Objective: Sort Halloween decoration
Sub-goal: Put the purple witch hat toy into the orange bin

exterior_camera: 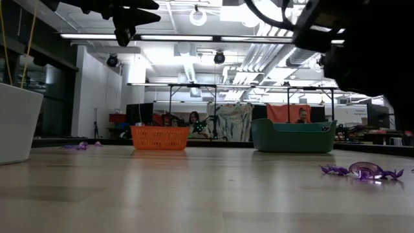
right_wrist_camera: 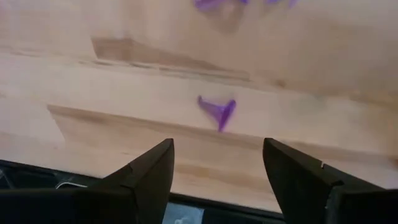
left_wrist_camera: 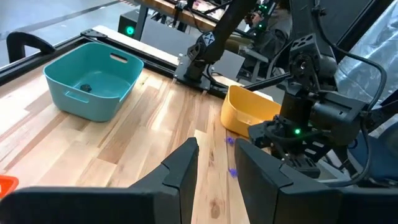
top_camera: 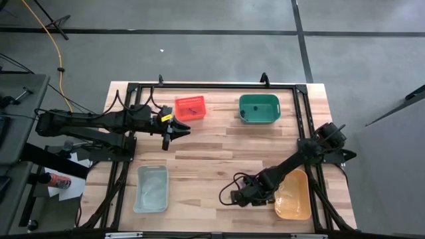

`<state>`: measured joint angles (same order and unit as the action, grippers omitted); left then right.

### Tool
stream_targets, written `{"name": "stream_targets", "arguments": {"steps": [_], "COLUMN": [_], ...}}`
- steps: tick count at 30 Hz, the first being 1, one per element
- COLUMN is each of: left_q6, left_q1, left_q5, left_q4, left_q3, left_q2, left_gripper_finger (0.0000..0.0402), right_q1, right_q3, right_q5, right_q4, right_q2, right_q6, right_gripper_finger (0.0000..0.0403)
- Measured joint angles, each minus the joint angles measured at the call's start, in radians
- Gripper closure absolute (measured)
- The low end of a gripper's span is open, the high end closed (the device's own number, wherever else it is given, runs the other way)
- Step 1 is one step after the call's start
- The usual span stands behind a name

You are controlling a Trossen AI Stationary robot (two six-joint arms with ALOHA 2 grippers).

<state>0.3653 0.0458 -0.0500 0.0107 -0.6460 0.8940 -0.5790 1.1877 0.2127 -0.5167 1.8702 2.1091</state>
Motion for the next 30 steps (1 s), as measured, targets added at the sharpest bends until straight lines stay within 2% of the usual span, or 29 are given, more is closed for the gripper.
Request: {"name": "stream_targets", "arguments": {"steps": [12,25,30], "left_q6": [-0.001,-0.001,-0.002], "left_q1": [0.000,0.000,0.000], "left_q5": [0.000,0.001,0.001], "left_q4": [-0.010,-0.014,-0.014], "left_q3": [0.000,0.000,0.000], "left_q2": [0.000,0.000,0.000], "left_gripper_finger": [0.0307,0.0307,0.0307], "right_q1": [-0.016,-0.010,-0.011], "right_q3": [0.000,0.000,-0.003], "right_q5": [-0.027,-0.049,-0.053], "right_q4": [0.000,-0.017,-0.016], "right_q2": [0.040,0.040,0.040], "right_q6": [0.056,0.056,0.054], "right_gripper_finger": [0.0261,0.0293,0.0317]}}
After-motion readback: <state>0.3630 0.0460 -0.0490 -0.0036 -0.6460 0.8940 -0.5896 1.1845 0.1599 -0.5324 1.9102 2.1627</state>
